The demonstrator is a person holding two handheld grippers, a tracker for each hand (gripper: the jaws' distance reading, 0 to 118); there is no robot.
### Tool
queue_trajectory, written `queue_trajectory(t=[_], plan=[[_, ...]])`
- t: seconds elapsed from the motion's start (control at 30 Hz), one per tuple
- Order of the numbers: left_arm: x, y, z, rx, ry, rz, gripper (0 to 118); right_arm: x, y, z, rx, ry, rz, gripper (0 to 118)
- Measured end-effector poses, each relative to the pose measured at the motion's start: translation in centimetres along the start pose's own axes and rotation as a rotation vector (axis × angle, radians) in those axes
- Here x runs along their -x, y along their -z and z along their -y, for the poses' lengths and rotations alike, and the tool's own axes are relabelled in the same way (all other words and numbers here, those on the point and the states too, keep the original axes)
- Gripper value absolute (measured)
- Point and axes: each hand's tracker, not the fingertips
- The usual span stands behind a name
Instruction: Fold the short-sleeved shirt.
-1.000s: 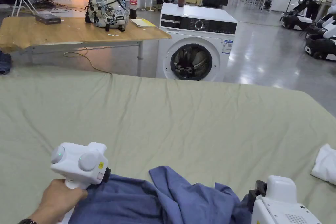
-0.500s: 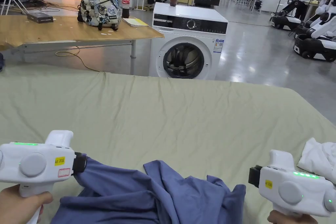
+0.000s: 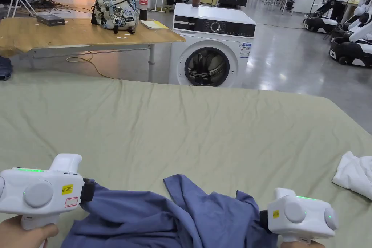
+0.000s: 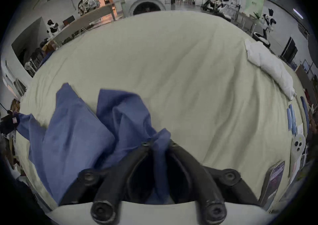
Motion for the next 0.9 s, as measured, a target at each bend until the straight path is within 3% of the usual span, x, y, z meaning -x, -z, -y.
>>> queue_trajectory(t=[0.03,0.2,0.33,0.47,0.9], plan=[[0.1,0.1,0.2,0.005,-0.001,-0.002,2,0.0,0.2,0.3,-0.005,-0.001,0.003,3],[0.6,0.7,0.6,0.014,-0.023,-0.008,2,-0.4,-0.6,0.7,-0.037,0.026,-0.007,2],[1.6,1.0,-0.1,-0.004,-0.057,0.001,2,-0.4,-2.8,0.2,-0.137,-0.005,0.034,2],[1.2,-0.6,-1.7,-0.048,-0.047,-0.002,2,-0.8,-5.8,-1.3,-0.229,0.007,0.037,2],[3.6,-9.5,-10.2,-0.243,-0.008,-0.095,2,-1.5,-16.1,-7.2,-0.528,-0.063,0.120,2]])
